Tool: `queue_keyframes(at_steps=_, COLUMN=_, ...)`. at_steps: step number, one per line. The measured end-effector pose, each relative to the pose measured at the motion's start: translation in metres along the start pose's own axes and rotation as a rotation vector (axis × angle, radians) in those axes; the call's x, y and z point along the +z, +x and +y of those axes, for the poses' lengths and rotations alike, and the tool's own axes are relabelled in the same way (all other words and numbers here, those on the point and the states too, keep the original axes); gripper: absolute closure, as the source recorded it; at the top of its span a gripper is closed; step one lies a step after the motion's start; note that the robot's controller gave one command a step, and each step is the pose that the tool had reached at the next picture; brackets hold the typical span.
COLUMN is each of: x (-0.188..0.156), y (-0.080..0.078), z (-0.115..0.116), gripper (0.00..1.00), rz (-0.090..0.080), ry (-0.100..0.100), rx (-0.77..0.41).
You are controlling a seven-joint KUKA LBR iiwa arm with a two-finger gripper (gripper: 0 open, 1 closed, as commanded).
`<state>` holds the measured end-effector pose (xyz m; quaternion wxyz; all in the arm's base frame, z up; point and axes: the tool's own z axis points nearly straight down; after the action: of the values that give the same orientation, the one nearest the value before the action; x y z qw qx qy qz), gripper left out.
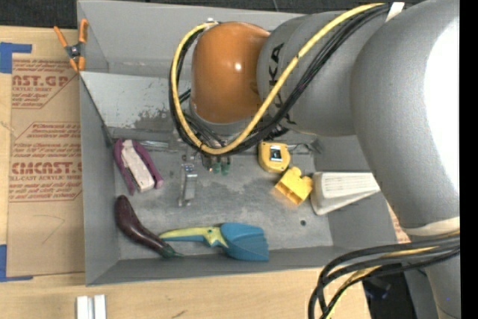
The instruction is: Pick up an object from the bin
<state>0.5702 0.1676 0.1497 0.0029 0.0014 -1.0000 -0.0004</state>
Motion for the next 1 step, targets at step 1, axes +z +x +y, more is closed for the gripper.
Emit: queue_keyframes(at_steps=1, x=-0.0049, y=-0.0015, z=-0.0006, gripper=0.00, rz=-0.006, ry=-0.001, rx=0.002)
